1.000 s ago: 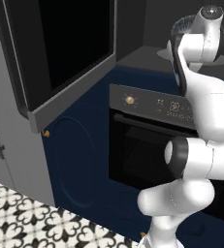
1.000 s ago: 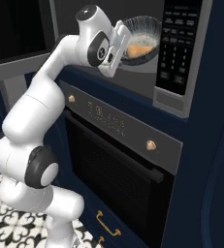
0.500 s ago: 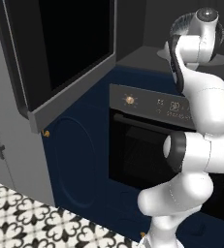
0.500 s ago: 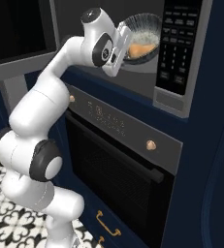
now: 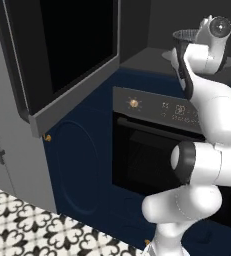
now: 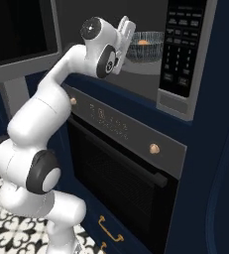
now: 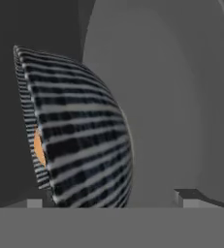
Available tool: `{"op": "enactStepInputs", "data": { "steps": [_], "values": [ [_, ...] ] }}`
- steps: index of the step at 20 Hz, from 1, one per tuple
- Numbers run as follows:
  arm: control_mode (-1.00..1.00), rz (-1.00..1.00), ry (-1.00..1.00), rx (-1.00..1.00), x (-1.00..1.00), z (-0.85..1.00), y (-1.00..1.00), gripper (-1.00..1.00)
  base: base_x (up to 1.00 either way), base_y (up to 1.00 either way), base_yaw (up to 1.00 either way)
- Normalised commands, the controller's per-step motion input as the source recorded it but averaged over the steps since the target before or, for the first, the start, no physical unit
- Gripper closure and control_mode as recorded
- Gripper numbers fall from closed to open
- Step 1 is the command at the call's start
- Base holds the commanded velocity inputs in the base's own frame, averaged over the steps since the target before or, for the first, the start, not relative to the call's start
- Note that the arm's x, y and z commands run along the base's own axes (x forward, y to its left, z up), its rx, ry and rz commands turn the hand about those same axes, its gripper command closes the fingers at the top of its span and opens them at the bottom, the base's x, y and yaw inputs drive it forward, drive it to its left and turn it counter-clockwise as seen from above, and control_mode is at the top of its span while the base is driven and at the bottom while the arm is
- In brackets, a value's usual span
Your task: Pick the squash from the sink and place it in the bowl. Then pick the bowl and place it in the microwave. Then close the microwave door and press the start button.
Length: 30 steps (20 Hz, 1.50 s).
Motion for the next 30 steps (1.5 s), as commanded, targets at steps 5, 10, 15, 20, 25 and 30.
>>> {"op": "enactStepInputs", "data": {
  "steps": [5,10,15,20,25,30],
  "values": [
    [-1.0,0.0,-0.34,-0.04,-0.35,0.1,0.27,-1.0,0.0,0.0,0.0],
    [-1.0,0.0,-0.05,0.0,-0.69,0.44,0.57,-1.0,0.0,0.0,0.0],
    [-1.0,0.03,-0.01,0.0,-1.0,0.36,0.42,-1.0,0.0,0.0,0.0],
    [-1.0,0.01,0.0,0.0,-1.0,0.12,0.51,-1.0,0.0,0.0,0.0],
    [-1.0,0.01,0.0,0.0,-1.0,0.03,0.56,-1.0,0.0,0.0,0.0],
    [-1.0,0.0,-0.03,0.0,-0.99,0.0,0.72,-1.0,0.0,0.0,0.0]
  ]
}}
